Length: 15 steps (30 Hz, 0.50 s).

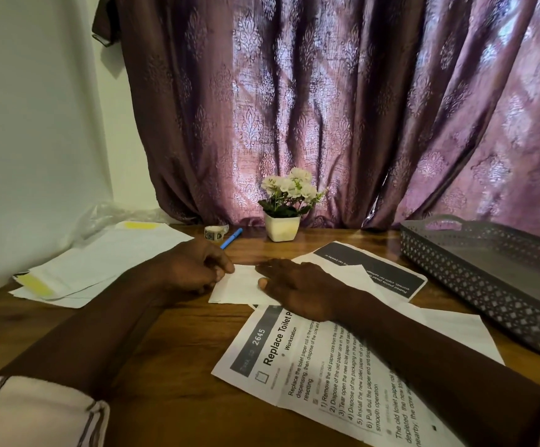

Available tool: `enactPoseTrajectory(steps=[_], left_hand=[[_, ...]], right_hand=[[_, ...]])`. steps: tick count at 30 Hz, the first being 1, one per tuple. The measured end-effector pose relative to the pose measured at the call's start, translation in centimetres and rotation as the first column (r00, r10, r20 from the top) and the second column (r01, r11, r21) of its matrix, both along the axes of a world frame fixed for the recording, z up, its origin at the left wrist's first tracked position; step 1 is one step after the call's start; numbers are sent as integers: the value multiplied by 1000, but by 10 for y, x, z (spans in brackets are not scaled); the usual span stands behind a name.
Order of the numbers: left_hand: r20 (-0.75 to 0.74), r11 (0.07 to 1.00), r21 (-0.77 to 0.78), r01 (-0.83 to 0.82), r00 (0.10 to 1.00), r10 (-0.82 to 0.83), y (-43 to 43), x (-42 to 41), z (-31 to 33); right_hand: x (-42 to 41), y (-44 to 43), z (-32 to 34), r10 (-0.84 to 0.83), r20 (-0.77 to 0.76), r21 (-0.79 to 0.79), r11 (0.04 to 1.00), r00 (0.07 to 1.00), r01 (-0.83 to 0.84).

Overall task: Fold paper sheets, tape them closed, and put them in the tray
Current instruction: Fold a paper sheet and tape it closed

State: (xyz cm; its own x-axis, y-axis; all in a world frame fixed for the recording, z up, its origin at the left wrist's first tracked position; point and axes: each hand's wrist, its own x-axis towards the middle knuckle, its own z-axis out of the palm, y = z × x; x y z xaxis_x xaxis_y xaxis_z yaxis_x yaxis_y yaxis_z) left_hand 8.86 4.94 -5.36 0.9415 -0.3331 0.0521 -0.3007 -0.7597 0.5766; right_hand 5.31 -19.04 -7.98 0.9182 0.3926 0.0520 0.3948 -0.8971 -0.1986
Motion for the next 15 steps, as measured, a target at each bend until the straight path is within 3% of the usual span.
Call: enactPoseTrajectory(steps=[4, 8, 11, 15], left_hand=[[77, 968, 217, 127, 986, -146, 0, 0, 2], [53, 965, 236, 111, 991, -127, 23, 3, -12], [118, 964, 244, 109, 983, -141, 30, 5, -22], [130, 955, 273, 118, 979, -158, 25, 2, -22]], right_hand=[[0, -1, 0, 3, -20, -47, 999, 1000, -4], [1, -2, -1, 9, 2, -36, 999, 1000, -9], [6, -4, -4, 12, 78, 4, 1000, 997, -12], [16, -23, 2, -100, 222, -116, 985, 970, 129]])
